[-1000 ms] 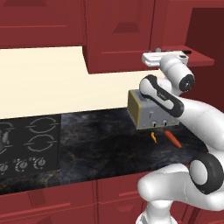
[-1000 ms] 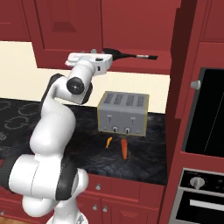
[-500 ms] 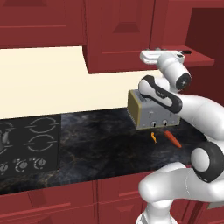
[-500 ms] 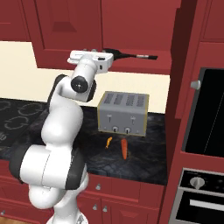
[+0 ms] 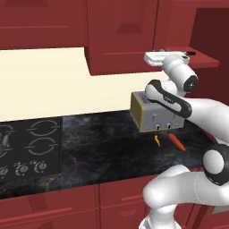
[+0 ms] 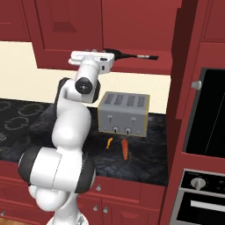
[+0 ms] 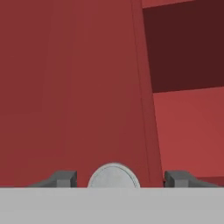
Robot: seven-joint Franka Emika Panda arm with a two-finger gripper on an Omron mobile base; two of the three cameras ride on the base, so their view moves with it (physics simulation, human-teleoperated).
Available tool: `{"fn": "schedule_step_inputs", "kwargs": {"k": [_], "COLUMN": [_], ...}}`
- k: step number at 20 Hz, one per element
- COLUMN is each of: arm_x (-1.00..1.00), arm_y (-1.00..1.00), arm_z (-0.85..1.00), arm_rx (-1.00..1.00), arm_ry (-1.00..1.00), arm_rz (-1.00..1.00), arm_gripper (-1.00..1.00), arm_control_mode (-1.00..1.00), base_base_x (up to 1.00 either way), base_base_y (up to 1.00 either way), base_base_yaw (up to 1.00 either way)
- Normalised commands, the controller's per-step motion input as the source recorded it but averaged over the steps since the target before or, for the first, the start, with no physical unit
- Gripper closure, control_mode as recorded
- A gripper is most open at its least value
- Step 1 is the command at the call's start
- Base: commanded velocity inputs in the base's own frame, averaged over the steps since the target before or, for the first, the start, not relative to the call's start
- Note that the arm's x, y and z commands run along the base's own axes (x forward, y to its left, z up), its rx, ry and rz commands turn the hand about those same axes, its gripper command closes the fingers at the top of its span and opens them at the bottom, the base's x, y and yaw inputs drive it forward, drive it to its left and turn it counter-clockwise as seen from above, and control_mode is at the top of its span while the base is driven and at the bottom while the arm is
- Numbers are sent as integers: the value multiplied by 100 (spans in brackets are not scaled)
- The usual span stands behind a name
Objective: Pick the pan from the cabinet and place it on the stove. Then turn on the stove burner for the pan.
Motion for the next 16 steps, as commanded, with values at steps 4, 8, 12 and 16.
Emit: {"fn": "schedule_step_inputs", "kwargs": {"k": [4, 8, 12, 16], "arm_x": [-8, -10, 0, 13], "arm_y": [22, 9, 18, 22], "arm_z": [0, 0, 0, 0], "arm_rx": [-4, -4, -2, 0], "arm_ry": [0, -2, -1, 0], "arm_rz": [0, 0, -3, -6], "arm_gripper": [100, 100, 100, 100], "arm_control_mode": [-100, -100, -100, -100], "base_base_x": [0, 0, 0, 0], "base_base_y": [0, 0, 0, 0], "base_base_yaw": [0, 0, 0, 0]}}
